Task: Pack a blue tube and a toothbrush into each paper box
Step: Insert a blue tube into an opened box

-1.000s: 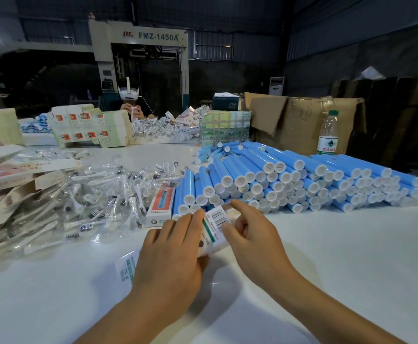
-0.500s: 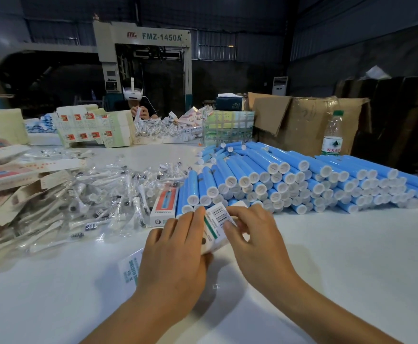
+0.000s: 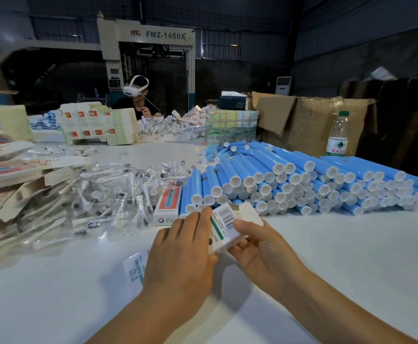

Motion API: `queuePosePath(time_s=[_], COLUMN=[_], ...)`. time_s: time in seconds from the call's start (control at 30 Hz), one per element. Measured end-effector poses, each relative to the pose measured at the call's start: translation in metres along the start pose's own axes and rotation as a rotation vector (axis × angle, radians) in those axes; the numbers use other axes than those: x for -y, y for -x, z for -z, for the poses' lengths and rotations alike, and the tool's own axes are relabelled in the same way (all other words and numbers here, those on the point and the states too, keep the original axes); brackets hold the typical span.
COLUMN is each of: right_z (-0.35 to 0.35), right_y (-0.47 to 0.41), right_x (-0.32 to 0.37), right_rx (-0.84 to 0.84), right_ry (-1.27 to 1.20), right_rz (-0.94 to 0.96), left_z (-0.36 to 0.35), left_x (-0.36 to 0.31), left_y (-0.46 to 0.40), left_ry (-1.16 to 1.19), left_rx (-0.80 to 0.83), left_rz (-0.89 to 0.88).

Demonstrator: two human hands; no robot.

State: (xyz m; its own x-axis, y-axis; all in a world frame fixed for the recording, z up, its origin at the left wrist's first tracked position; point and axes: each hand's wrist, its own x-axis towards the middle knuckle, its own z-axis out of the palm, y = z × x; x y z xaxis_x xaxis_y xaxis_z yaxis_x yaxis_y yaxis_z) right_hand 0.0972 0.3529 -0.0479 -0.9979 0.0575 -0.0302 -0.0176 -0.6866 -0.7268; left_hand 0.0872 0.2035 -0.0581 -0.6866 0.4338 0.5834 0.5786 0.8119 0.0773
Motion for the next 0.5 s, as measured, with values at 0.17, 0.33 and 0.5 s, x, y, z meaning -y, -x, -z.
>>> queuePosePath(time_s=[0.17, 0.33, 0.5], right_z=[-0.001, -0.007, -0.009], right_y=[0.005, 0.018, 0.023], right_x=[-0.004, -0.006, -0.014], right_rx=[-0.139, -0.191, -0.158], right_ry=[0.350, 0.904, 1.048], right_rz=[0.226, 0.515, 0.511], left_z=[-0.001, 0.011, 0.009], left_x=[0.001, -0.007, -0.011], left_y=[-0.004, -0.006, -0.002], left_ry=[-0.008, -0.015, -0.134], left_rx=[0.040, 0.067, 0.021], left_rz=[0.008, 0.063, -0.024])
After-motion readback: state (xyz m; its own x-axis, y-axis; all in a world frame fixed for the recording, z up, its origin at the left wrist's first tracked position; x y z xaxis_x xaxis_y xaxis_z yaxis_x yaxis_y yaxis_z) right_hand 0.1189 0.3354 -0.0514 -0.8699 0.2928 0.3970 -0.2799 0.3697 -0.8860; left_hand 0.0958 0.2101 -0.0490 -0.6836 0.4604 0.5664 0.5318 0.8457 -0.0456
